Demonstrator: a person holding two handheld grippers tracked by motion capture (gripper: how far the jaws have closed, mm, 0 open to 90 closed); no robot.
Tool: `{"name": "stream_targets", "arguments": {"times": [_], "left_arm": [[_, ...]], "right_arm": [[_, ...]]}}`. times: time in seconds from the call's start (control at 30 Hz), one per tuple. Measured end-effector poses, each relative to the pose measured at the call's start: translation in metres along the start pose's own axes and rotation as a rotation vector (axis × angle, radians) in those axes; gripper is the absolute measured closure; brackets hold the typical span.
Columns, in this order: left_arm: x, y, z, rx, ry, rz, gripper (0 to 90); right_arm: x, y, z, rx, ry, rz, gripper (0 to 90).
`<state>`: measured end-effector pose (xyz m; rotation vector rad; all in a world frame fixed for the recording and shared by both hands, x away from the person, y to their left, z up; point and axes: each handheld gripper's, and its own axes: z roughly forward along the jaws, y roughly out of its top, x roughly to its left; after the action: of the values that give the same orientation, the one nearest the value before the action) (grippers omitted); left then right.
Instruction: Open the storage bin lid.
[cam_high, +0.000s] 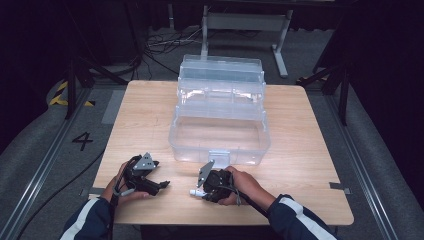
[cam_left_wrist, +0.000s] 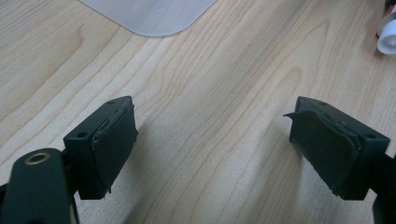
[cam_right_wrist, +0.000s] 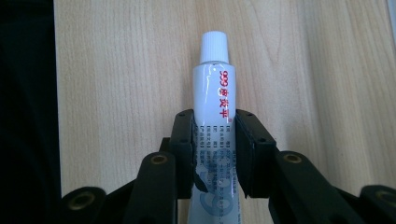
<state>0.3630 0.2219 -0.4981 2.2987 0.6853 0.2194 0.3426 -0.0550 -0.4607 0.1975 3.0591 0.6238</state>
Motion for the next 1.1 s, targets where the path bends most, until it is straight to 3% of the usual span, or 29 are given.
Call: {"name": "stream_targets", "arguments": {"times": [0.37, 0.57, 1.1], "left_arm": [[0.000, 0.000, 0.000, 0.000, 0.001, 0.001, 15.0], [0.000, 0.000, 0.000, 0.000, 0.002, -0.001, 15.0], [0.000, 0.000, 0.000, 0.000, 0.003, -0.002, 15.0]], "right_arm": [[-0.001, -0.012, -0.019, -0.007, -0.009, -0.005, 71.2], [-0.009, -0.030, -0.038, -0.024, -0.034, 0.022, 71.2], [-0.015, -0.060, -0.064, -0.022, -0.074, 0.048, 71.2]]}}
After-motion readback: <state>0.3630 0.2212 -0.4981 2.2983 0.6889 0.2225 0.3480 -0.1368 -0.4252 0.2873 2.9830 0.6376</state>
